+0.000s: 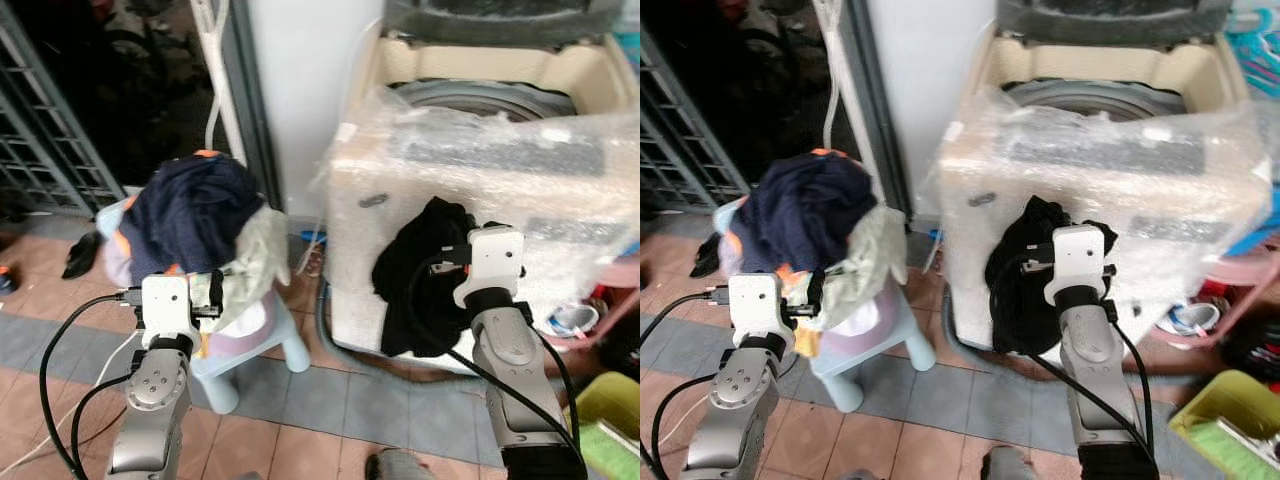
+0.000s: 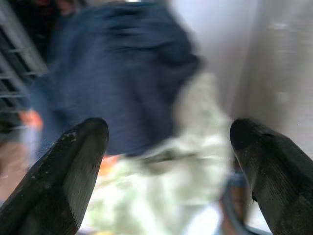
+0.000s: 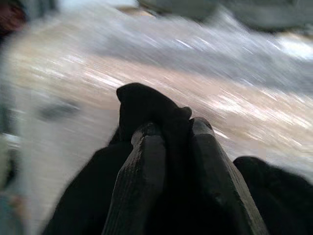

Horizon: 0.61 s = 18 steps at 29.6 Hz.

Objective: Clothes washing

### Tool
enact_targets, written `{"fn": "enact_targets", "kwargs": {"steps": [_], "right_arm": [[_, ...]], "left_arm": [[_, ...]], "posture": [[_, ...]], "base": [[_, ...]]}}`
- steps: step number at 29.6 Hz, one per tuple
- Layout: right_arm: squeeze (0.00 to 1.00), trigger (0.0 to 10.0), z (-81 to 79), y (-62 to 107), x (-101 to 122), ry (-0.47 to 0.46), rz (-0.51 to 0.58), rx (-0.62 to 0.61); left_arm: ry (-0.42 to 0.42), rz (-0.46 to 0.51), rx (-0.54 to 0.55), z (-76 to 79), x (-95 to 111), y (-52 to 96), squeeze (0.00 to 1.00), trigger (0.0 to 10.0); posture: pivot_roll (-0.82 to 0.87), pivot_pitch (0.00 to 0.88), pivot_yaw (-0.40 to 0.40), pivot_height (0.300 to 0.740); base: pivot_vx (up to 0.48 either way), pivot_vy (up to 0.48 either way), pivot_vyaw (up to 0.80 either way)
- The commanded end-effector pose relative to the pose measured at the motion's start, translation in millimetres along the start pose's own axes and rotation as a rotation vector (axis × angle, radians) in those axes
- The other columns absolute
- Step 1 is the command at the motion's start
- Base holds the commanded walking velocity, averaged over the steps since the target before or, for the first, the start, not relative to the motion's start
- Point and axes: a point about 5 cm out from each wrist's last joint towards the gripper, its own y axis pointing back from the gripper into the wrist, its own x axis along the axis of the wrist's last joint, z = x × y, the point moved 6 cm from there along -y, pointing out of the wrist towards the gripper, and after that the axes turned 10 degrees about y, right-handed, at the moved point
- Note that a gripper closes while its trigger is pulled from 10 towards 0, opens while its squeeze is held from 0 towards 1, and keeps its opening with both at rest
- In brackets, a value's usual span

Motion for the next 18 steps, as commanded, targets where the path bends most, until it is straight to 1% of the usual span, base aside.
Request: {"fn": "enact_targets", "kwargs": {"steps": [1, 2, 4, 5, 7, 9, 11, 16, 18], "right_arm": [[0.00, 10.0, 1.9, -2.6, 5.1, -0.012, 0.027, -0.011], [0.00, 10.0, 1.7, -3.1, 5.1, -0.013, 0.028, -0.012], [0.00, 10.0, 3.3, -8.0, 12.1, -0.024, 0.047, -0.020], [0.00, 10.0, 3.1, -11.3, 18.6, -0.029, 0.066, -0.014], [0.00, 10.0, 0.0, -14.4, 24.8, -0.016, 0.090, 0.004], [0.00, 10.0, -2.0, -17.2, 27.7, -0.002, 0.103, 0.013], [0.00, 10.0, 1.2, -21.3, 29.0, -0.018, 0.098, -0.004], [0.00, 10.0, -2.3, -20.5, 29.2, -0.026, 0.096, 0.019], [0.00, 10.0, -5.1, -19.7, 35.5, -0.035, 0.112, 0.039]], "left_arm": [[0.007, -0.033, -0.034, 9.7, -8.7, 4.3, 0.00, 10.0], [0.008, -0.035, -0.034, 10.2, -9.6, 4.7, 0.00, 10.0], [0.011, -0.027, -0.043, 13.4, -6.1, 2.7, 0.00, 10.0], [0.008, -0.013, -0.055, 16.9, -0.8, 0.0, 0.00, 10.0], [-0.002, 0.009, -0.072, 20.9, 5.6, -3.6, 0.00, 10.0], [-0.004, 0.021, -0.071, 21.4, 9.9, -7.6, 0.00, 10.0], [0.006, 0.033, -0.052, 19.0, 16.9, -11.4, 0.00, 10.0], [0.034, 0.046, -0.016, 14.2, 24.1, -8.4, 0.00, 10.0], [0.051, 0.058, -0.006, 9.6, 29.9, -6.5, 0.00, 10.0]], "posture": [[-0.03, 0.000, 0.119, 0.740], [-0.03, 0.000, 0.120, 0.740], [-0.03, 0.000, 0.113, 0.740], [-0.02, 0.000, 0.112, 0.740], [-0.02, 0.000, 0.106, 0.740], [-0.02, 0.000, 0.104, 0.740], [-0.01, 0.000, 0.101, 0.740], [0.01, 0.000, 0.087, 0.740], [0.01, 0.024, 0.086, 0.740]], "base": [[0.000, -0.315, -0.69], [0.000, -0.315, -0.69], [0.000, -0.347, 0.00], [0.000, -0.349, 0.00], [0.000, -0.349, 0.00], [0.000, -0.332, 0.00], [0.000, -0.292, 0.00], [0.000, 0.000, 0.00], [0.000, 0.000, 0.00]]}}
